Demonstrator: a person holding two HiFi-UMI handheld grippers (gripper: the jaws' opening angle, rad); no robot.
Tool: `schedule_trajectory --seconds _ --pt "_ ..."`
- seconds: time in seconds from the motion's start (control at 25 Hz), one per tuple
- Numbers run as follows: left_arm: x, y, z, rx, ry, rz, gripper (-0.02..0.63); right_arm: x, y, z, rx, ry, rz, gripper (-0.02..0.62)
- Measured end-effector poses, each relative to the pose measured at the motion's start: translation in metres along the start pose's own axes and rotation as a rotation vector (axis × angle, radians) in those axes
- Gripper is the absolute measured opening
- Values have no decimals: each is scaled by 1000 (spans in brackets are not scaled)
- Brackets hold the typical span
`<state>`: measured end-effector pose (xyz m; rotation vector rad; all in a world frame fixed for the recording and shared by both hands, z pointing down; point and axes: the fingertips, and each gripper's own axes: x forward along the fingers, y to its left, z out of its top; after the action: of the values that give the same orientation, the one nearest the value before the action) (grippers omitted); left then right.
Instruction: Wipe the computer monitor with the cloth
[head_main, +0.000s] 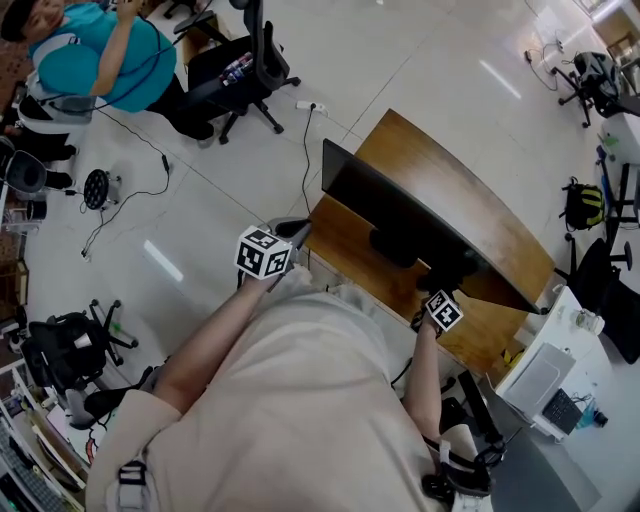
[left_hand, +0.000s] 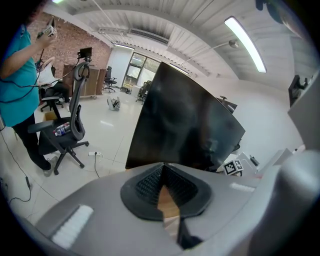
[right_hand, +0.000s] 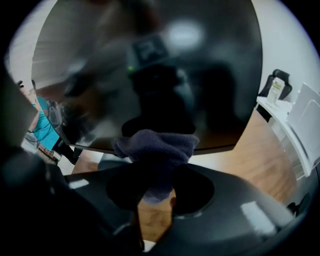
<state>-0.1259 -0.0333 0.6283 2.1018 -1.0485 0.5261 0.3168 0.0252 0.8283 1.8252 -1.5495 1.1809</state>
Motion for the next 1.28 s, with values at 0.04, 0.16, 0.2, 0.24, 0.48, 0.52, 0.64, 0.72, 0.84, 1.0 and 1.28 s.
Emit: schedule_trajectory --seconds 0.04,0.16,0.2,0.24,0.48,0.52,0.64,0.72,0.84,1.0,1.28 --pt "-1 2 1 1 -1 -1 -2 1 5 0 -1 3 5 118" --pt "-5 8 4 3 -4 -1 -2 3 18 -1 -6 7 19 118" --pt "-6 11 5 3 -6 1 -2 4 21 -1 -6 8 23 118" --pt "-7 14 6 2 -7 3 -2 4 25 -1 -3 9 24 118" --pt "-12 28 14 2 -18 2 -2 9 46 -3 0 22 39 118" --pt "-13 31 15 3 -19 1 -2 10 52 -3 -4 25 45 118" --pt "-14 37 19 5 -19 -4 -2 12 72 -4 -13 33 62 118" --pt "-15 41 21 5 -20 -10 -2 14 85 -4 -22 36 74 118" --pt "-16 48 23 2 -19 -14 -2 17 106 -5 -36 45 90 118" --pt "-19 62 24 -7 -16 -17 -2 21 131 -6 -52 55 111 118" --pt "-21 81 28 -4 -3 -36 -2 28 176 -10 -85 75 142 118"
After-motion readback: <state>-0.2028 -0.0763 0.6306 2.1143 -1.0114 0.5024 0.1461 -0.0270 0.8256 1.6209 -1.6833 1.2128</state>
